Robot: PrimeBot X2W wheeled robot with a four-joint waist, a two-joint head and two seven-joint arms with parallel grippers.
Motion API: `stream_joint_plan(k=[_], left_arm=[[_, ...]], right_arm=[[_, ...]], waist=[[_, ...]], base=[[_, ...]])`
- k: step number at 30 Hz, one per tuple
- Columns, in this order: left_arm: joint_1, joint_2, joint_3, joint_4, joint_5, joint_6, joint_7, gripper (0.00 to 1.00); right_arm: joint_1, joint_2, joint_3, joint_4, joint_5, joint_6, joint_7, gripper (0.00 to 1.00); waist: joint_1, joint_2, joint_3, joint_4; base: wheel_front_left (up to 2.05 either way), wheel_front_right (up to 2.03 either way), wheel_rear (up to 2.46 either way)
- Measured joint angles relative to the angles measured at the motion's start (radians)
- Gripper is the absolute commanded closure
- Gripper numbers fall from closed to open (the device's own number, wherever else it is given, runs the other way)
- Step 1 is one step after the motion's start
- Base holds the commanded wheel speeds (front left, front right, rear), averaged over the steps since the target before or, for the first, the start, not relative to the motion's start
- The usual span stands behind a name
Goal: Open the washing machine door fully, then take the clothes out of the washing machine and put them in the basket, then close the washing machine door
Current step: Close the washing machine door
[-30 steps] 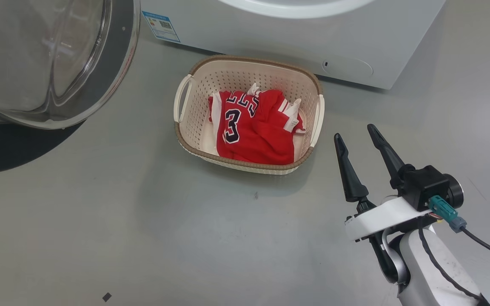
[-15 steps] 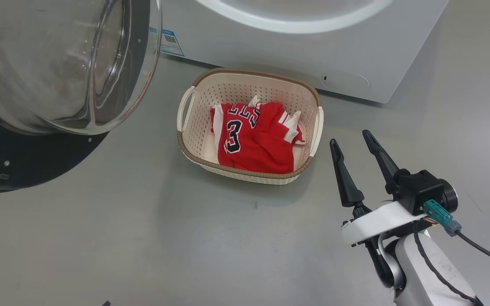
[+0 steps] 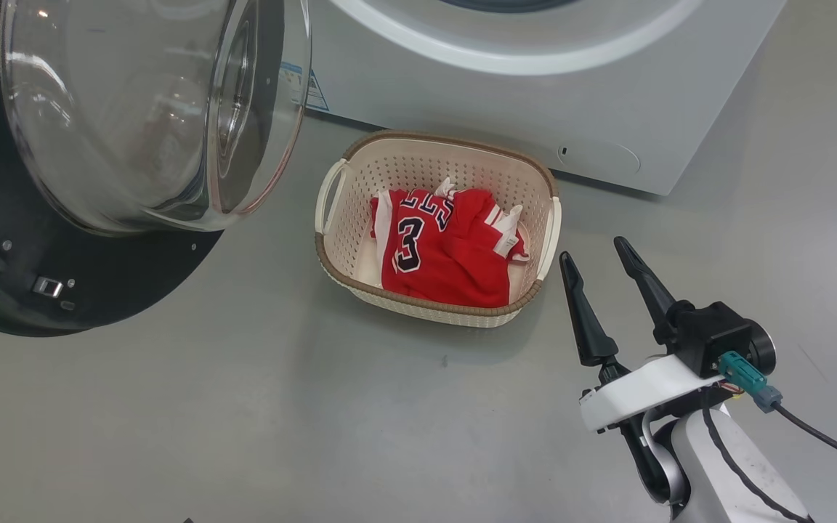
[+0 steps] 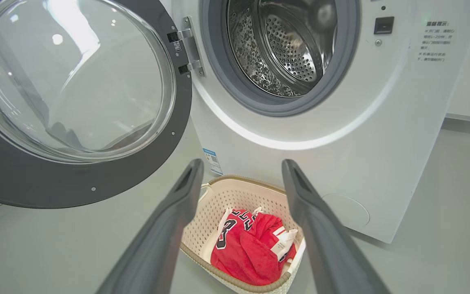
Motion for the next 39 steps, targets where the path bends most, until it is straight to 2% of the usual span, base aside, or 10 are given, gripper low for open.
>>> stream_joint_plan(k=[5,15,29,39], left_arm=[[0.022,-0.03,0.005,-0.025,-0.018,-0.018,0.048,1.0],[0.035,-0.11,0.016,-0.074,-0.071,-0.028,0.123,1.0],[0.074,-0.167,0.014,-0.173,-0.114,-0.029,0.201,1.0],[0.122,-0.241,0.001,-0.249,-0.12,-0.029,0.256,1.0]], right_arm=[[0.0,0.002,0.001,0.0,0.0,0.0,-0.001,0.0],[0.001,0.004,-0.001,0.0,0.003,0.0,-0.003,0.0],[0.003,0.008,-0.002,0.004,0.009,-0.003,-0.009,0.0],[0.011,0.009,-0.01,0.018,0.012,-0.003,-0.009,0.0]], waist=[[0.0,0.0,-0.004,0.004],[0.0,0.0,-0.003,0.012],[0.0,0.0,-0.003,0.012],[0.0,0.0,-0.021,0.012]], base=[[0.0,0.0,0.0],[0.0,0.0,0.0],[0.0,0.0,0.0],[0.0,0.0,0.0]])
